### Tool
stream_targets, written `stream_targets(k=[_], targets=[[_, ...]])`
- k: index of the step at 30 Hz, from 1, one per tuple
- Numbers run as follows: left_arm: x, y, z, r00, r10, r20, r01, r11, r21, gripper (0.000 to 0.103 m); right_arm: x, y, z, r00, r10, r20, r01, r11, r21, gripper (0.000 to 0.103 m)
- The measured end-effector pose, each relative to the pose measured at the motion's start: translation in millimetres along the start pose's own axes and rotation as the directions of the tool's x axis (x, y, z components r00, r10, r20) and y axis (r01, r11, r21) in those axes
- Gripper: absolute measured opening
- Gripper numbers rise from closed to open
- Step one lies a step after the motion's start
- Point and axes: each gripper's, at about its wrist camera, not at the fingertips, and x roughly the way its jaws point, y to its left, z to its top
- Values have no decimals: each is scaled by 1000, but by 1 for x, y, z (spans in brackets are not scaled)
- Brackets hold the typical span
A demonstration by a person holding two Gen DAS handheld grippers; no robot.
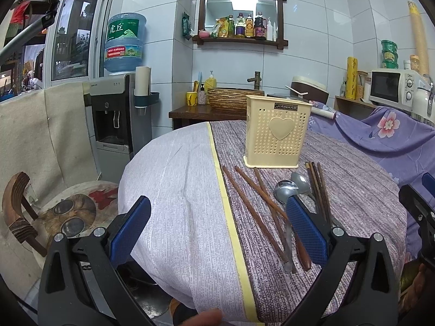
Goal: Organize utensils
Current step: 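Lower the left tool onto a brown chopstick and close it while the right tool closes on a chopstick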
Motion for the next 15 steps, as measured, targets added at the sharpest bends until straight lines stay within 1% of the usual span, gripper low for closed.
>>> stream_targets(k=[2,4,6,8,10,12,14,15], targets=[[8,1,0,1000,22,-23,-22,1000,8,98,9,-4,0,999,-11,-38,11,1000,-8,97],[20,3,1,998,27,-63,-26,1000,10,98,19,-9,0,996,-25,-80,24,1000,-6,97],[31,7,3,995,30,-97,-30,1000,4,98,35,-16,1,988,-24,-152,26,1000,8,97],[45,13,8,991,28,-133,-29,1000,-3,98,53,-24,3,973,-17,-231,25,999,30,97],[59,18,15,987,19,-159,-20,1000,-8,98,72,-31,5,956,-7,-292,21,999,46,97],[73,20,21,984,14,-178,-15,1000,-5,97,95,-36,8,933,15,-359,9,998,65,97],[91,19,29,976,3,-220,-2,1000,6,94,118,-39,11,908,44,-416,-11,997,82,97],[99,19,33,971,-5,-237,8,1000,11,90,129,-41,13,899,52,-434,-18,996,82,97]])
